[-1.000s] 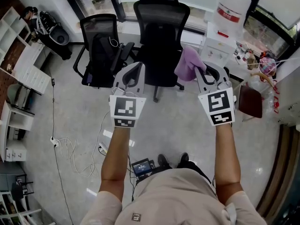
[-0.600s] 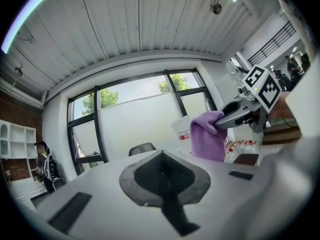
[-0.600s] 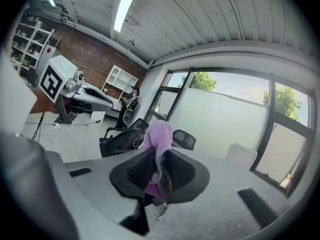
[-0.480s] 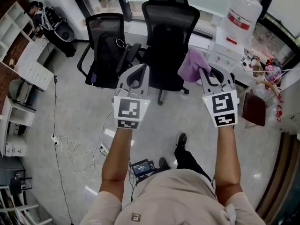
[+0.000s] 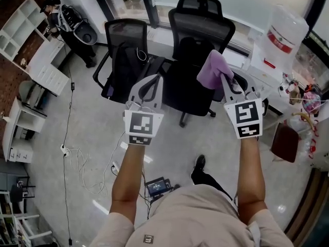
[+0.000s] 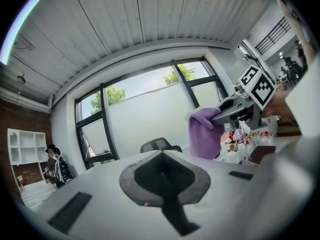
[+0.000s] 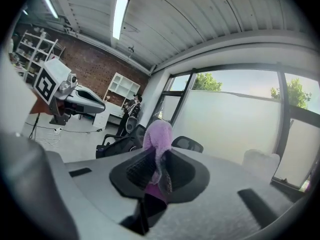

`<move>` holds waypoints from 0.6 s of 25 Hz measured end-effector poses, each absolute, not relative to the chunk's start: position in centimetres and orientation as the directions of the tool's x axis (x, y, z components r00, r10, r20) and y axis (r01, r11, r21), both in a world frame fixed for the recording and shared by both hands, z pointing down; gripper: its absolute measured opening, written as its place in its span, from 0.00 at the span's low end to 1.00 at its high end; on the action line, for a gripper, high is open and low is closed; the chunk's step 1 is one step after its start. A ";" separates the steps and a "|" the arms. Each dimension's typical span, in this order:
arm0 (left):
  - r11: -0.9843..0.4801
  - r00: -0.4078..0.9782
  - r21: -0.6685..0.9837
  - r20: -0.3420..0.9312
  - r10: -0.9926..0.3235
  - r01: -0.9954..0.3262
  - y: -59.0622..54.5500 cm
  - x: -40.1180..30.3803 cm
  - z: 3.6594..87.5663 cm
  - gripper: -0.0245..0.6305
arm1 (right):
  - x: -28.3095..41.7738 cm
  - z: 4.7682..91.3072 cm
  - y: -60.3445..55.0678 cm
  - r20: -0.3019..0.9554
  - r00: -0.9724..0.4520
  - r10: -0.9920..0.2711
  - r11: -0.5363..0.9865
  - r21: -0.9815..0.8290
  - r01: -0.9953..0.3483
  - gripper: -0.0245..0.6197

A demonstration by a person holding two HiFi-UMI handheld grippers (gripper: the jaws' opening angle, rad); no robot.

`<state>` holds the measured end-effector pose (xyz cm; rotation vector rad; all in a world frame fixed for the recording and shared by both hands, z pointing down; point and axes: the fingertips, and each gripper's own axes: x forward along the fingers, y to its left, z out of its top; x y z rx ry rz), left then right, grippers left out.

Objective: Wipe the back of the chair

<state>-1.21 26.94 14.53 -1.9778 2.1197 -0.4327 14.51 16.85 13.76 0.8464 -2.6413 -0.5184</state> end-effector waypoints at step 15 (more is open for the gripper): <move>0.089 -0.129 -0.356 0.089 -0.988 -0.930 13.7 -3.1 15.7 0.05 | 11.9 15.6 3.1 0.216 -0.808 -0.548 0.808 0.388 -0.443 0.12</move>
